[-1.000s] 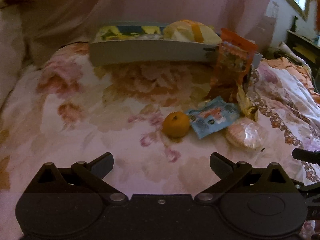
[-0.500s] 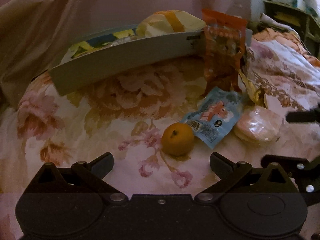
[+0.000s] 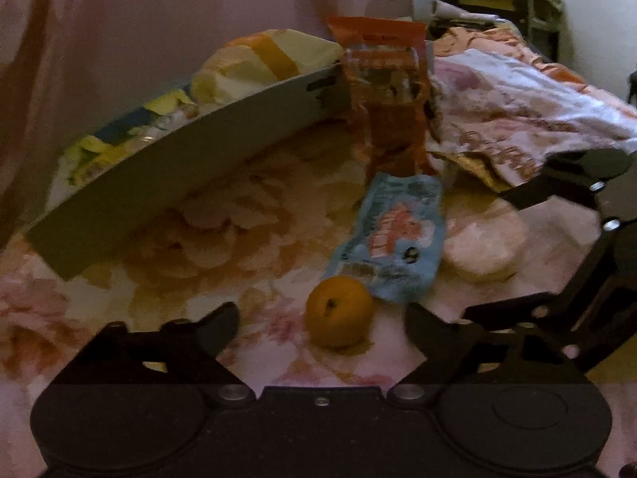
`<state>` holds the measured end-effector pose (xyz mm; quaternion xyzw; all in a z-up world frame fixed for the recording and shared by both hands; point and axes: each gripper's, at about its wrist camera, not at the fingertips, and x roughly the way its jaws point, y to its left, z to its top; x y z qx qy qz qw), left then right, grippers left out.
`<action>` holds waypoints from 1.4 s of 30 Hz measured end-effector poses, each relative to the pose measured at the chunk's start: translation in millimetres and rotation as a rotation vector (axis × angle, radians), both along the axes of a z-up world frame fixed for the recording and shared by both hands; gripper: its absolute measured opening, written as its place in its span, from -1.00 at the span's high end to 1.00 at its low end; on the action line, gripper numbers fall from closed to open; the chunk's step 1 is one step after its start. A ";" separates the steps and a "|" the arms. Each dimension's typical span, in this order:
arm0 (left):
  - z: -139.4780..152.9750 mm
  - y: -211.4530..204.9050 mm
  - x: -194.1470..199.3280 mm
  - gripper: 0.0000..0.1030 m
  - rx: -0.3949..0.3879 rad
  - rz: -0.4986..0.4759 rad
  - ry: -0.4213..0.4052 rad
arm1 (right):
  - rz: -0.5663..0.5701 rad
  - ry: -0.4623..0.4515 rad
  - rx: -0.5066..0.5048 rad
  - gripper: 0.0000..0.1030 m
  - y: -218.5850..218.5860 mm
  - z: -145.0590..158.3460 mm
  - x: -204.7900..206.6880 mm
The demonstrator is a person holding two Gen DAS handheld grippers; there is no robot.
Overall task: Organize snacks
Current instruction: 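Grasp the mandarin with left tool while right tool grasps the pink round cake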
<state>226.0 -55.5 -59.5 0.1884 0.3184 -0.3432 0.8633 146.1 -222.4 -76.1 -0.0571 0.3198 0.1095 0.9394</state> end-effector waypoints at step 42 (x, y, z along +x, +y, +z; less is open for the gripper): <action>1.4 45.6 -59.5 0.29 -0.300 0.416 0.206 | 0.002 -0.025 0.030 -0.77 4.8 3.5 -36.4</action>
